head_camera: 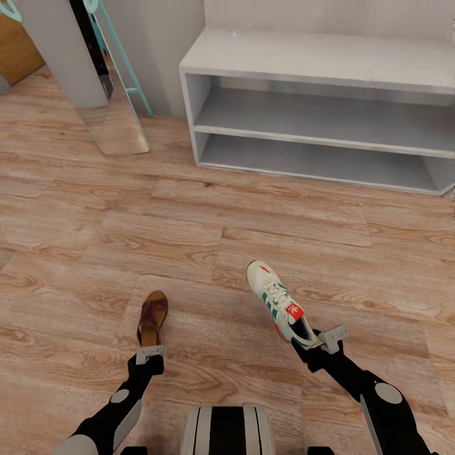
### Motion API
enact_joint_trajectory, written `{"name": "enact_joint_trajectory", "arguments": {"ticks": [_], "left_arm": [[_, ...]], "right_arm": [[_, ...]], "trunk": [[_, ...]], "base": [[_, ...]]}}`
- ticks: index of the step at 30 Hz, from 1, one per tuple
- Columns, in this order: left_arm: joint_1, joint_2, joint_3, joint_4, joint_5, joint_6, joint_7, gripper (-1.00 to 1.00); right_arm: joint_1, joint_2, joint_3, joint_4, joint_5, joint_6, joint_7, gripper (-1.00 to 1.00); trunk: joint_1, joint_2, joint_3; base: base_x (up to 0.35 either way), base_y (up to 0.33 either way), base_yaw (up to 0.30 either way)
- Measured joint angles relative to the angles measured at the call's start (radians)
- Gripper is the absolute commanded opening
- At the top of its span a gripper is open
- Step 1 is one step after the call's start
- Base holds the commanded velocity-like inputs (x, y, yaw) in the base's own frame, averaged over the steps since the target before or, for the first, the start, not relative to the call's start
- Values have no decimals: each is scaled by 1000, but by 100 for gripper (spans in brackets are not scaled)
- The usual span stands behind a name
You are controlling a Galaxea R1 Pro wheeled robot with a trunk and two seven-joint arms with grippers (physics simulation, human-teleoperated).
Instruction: Pick up the two gym shoes and the two sandals from the corridor floor and place them onto the hallstand (shoe rack) in the corridor, making sure they are on the rack and not on the floor. Arrange them so the two gym shoes are next to each other and the two sandals are next to each other.
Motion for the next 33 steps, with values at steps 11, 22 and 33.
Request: {"name": "enact_joint_trajectory", "arguments": {"ticks": [11, 22, 33], "left_arm": [[6, 2, -3, 2, -3, 0, 0, -100], [6, 2, -9, 0, -16, 4, -7, -100], [70, 36, -2, 23, -48, 3, 1, -100]], "right_arm": [[0, 1, 3, 0, 0, -1, 0, -100], [0, 2, 1, 0, -1, -1, 0, -100], [0, -2, -185, 1, 3, -10, 1, -100]], "trunk": [[-5, 3, 43], [-10, 5, 85], [-15, 8, 132]], "base": [[0, 0, 0], [0, 0, 0], [0, 0, -44]]}}
